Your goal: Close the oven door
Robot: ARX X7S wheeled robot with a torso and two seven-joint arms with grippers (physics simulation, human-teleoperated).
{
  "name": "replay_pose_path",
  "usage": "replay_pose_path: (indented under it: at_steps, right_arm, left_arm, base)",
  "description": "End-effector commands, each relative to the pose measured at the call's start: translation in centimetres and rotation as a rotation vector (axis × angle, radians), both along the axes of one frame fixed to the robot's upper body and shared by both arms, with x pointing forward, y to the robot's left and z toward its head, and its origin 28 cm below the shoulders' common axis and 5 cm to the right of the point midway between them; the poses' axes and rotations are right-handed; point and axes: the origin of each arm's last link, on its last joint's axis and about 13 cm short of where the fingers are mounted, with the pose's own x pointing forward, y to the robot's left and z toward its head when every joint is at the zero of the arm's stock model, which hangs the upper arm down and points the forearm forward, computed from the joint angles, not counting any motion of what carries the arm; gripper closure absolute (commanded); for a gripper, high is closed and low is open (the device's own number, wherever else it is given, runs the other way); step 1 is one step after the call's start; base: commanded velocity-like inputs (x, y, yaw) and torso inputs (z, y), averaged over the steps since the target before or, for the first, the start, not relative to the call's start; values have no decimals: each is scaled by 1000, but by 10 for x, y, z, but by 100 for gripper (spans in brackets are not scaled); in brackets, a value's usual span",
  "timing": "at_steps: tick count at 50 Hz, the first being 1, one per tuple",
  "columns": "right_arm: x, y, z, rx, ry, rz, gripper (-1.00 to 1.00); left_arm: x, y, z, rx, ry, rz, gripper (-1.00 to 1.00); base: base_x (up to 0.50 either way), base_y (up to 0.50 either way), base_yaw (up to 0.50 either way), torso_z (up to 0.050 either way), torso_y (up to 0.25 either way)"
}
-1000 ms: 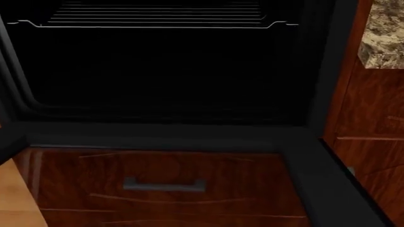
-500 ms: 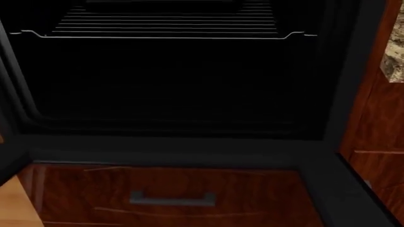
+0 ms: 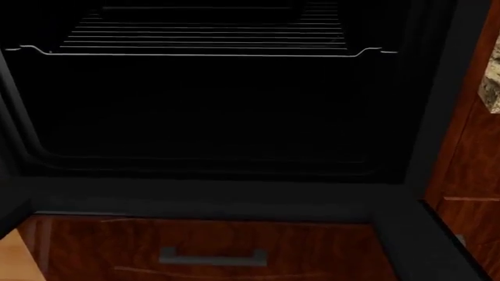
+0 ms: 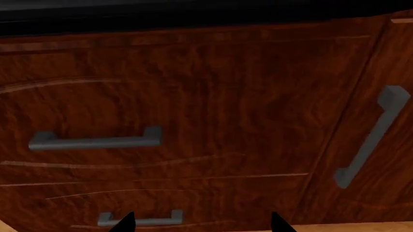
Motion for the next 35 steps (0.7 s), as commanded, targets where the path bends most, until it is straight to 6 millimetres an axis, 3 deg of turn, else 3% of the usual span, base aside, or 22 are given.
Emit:
replay_pose_path:
  at_steps: [1, 8, 14, 15, 17, 19, 20, 21, 22, 24, 26, 28, 29, 31, 33, 35]
  right_arm:
    - [0, 0, 0, 10, 3, 2, -100]
    - [-1, 0, 1, 6, -6, -2, -100]
    - [1, -3, 16, -28, -54, -17, -100]
    - [2, -3, 20, -22, -58, -16, -100]
    - [2, -4, 25, -40, -76, -21, -100]
    - [1, -4, 33, -48, -94, -19, -100]
    - [1, -4, 37, -69, -110, -22, -100]
    - [1, -4, 39, -73, -117, -25, -100]
    - [1, -5, 42, -70, -122, -26, -100]
    - [0, -5, 47, -80, -141, -29, -100]
    - [-1, -4, 48, -102, -154, -31, -100]
    - [-2, -5, 54, -115, -177, -36, -100]
    - [-3, -5, 56, -115, -180, -35, -100]
    - [-2, -5, 60, -119, -194, -38, -100]
    - [-2, -4, 61, -129, -200, -35, -100]
    - [-1, -4, 68, -136, -219, -37, -100]
  left_arm:
    - [0, 0, 1, 0, -1, 0, -100]
    - [0, -1, -1, -4, -1, -4, -100]
    - [5, -3, 19, -30, -33, -6, -100]
    - [7, -5, 13, -36, -46, -5, -100]
    - [8, -6, 33, -44, -63, -8, -100]
    - [10, -7, 25, -50, -83, -9, -100]
    - [10, -8, 40, -57, -94, -15, -100]
    - [9, -8, 34, -57, -99, -16, -100]
    - [10, -9, 50, -58, -109, -15, -100]
    - [9, -10, 57, -60, -125, -21, -100]
    - [8, -9, 60, -63, -135, -25, -100]
    - [8, -8, 48, -73, -148, -21, -100]
    - [8, -8, 60, -72, -152, -23, -100]
    - [9, -9, 55, -80, -158, -34, -100]
    - [11, -9, 74, -79, -175, -29, -100]
    - [12, -10, 69, -74, -196, -39, -100]
  base:
    - [82, 0, 0, 0, 0]
    - [63, 0, 0, 0, 0]
    - [0, 0, 0, 0, 0]
    - [0, 0, 0, 0, 0]
    - [0, 0, 0, 0, 0]
    - [0, 0, 0, 0, 0]
    - [0, 0, 0, 0, 0]
    - [0, 0, 0, 0, 0]
    - [0, 0, 0, 0, 0]
    - [0, 0, 0, 0, 0]
    - [0, 0, 0, 0, 0]
    - [0, 0, 0, 0, 0]
    - [0, 0, 0, 0, 0]
    - [0, 0, 0, 0, 0]
    - [0, 0, 0, 0, 0]
    - [0, 0, 0, 0, 0]
